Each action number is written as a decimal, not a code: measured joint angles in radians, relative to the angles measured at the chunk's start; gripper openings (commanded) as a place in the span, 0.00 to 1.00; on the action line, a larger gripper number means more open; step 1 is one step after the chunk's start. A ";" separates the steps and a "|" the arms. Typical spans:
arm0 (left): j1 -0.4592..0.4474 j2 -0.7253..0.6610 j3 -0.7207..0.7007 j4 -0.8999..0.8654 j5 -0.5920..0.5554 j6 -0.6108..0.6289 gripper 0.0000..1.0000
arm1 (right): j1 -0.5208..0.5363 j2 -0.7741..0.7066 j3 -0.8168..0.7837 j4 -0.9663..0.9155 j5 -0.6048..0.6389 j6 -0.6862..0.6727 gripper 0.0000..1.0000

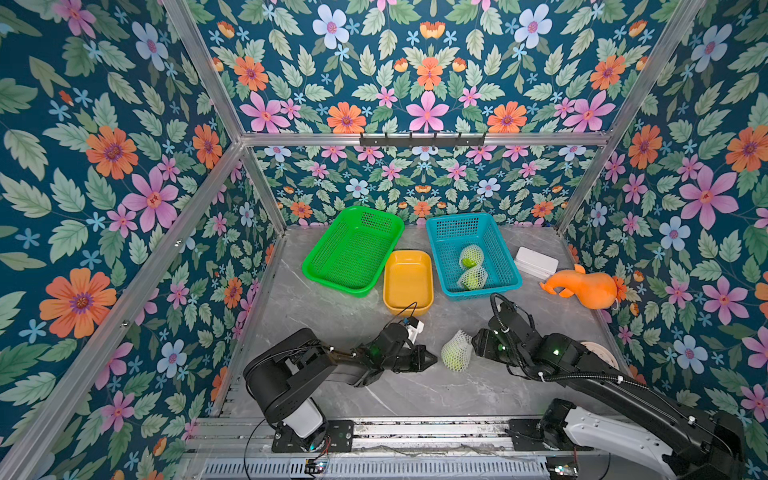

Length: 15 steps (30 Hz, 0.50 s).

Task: Sleeve custard apples in foam nets
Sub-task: Put on the foam net on the custard apple.

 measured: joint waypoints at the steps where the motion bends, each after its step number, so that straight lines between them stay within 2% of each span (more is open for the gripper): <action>1: 0.001 -0.008 -0.011 -0.006 -0.004 0.000 0.05 | -0.014 -0.011 -0.014 -0.002 -0.002 0.000 0.68; 6: 0.004 -0.065 -0.062 -0.044 -0.013 0.000 0.08 | -0.022 -0.061 -0.092 0.062 -0.081 -0.033 0.93; 8: 0.004 -0.092 -0.072 -0.064 -0.014 0.002 0.09 | -0.021 -0.065 -0.117 0.106 -0.117 -0.053 0.99; 15: 0.022 -0.173 -0.071 -0.152 -0.048 0.037 0.10 | 0.019 0.011 -0.121 0.250 -0.220 -0.167 0.99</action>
